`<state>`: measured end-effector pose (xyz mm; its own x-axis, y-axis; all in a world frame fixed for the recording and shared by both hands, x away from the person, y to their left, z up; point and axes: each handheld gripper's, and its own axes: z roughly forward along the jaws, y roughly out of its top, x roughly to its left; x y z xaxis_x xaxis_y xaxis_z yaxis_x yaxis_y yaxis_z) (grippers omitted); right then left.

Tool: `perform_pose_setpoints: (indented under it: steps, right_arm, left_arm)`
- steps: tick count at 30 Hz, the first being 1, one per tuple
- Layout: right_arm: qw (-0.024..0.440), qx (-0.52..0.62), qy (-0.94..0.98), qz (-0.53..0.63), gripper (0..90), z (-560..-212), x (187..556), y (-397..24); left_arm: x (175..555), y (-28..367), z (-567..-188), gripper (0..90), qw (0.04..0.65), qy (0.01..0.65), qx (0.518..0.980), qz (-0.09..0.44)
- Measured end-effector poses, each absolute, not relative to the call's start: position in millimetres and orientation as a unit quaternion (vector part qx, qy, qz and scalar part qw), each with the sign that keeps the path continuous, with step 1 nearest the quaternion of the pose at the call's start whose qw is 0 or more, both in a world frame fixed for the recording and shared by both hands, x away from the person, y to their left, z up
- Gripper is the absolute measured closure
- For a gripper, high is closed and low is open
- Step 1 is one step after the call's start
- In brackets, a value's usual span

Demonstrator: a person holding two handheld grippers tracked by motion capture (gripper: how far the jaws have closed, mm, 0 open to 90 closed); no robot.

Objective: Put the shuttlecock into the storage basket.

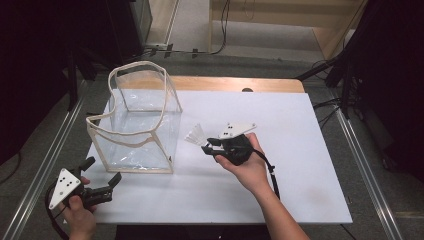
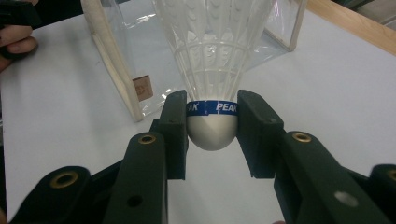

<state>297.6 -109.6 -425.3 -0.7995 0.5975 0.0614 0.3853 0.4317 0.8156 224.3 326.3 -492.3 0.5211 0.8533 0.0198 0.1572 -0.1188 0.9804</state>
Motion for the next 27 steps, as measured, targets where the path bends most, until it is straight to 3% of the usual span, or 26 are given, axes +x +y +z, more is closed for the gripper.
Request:
perform_pose_setpoints:
  steps: [27]
  right_arm:
    - [0.130,0.283,0.836,0.451,63.0,-405.9,305.3,-104.5]
  left_arm:
    - [224.4,326.6,-492.2,0.0,0.550,0.372,0.678,0.316]
